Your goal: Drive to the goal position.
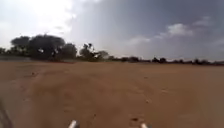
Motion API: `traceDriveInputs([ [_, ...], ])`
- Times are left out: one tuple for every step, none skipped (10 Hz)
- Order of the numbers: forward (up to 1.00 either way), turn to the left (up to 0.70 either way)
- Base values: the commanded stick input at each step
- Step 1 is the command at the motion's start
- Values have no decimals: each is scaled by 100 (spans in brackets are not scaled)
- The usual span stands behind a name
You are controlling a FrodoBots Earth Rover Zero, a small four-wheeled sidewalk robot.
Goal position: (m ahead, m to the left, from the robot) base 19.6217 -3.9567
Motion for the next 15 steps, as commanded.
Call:
traceDriveInputs([
  [100,-26],
  [100,-13],
  [100,0],
  [100,0],
  [100,0],
  [100,0],
  [100,0],
  [100,0],
  [100,0],
  [100,0],
  [100,0],
  [100,0],
  [100,0],
  [100,0],
  [100,0],
])
